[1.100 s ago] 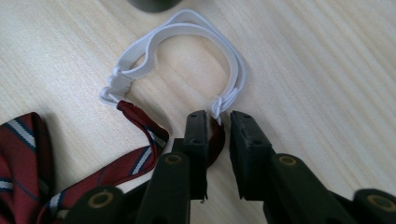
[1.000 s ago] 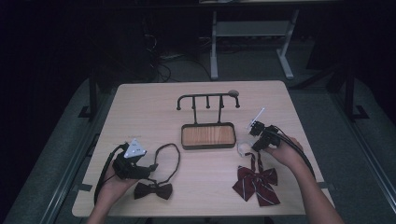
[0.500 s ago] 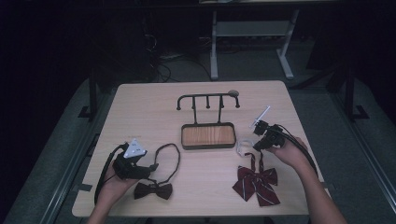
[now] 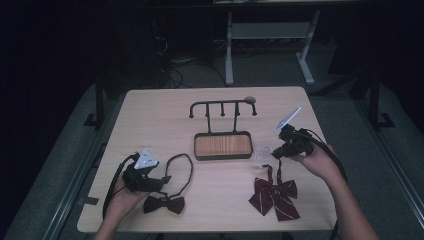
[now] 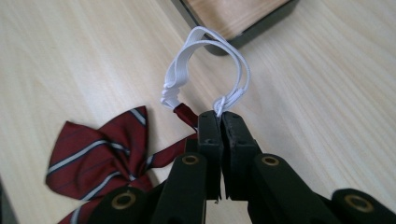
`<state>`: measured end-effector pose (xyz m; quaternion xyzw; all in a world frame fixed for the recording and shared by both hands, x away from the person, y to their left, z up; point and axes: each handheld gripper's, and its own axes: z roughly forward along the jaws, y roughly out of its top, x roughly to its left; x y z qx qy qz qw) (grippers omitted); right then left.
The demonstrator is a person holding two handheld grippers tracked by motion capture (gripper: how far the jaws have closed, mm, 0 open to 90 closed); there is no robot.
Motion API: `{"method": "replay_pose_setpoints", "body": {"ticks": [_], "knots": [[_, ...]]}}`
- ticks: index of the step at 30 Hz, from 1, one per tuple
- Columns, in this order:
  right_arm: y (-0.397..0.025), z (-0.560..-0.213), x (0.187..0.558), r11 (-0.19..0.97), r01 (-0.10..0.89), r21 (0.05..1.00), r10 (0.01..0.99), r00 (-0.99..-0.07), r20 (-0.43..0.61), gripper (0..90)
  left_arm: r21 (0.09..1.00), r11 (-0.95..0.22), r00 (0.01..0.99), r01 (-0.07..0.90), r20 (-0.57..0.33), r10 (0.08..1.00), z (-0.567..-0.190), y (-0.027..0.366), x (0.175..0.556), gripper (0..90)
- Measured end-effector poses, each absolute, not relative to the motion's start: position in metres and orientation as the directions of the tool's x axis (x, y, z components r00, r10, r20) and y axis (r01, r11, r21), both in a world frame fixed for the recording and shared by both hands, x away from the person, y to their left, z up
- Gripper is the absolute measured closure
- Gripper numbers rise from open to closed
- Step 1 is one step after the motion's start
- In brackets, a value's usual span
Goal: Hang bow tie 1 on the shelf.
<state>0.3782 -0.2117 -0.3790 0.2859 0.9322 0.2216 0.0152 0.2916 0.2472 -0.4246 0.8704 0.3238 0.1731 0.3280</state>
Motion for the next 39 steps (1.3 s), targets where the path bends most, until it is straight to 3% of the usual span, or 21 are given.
{"method": "replay_pose_setpoints", "body": {"ticks": [39], "knots": [[-0.199,-0.3,0.365,0.757,0.41,0.508,0.435,-0.897,0.075,87.1,0.691,-0.572,0.733,0.442,0.09,0.675,-0.422,0.247,0.294,31.8]]}}
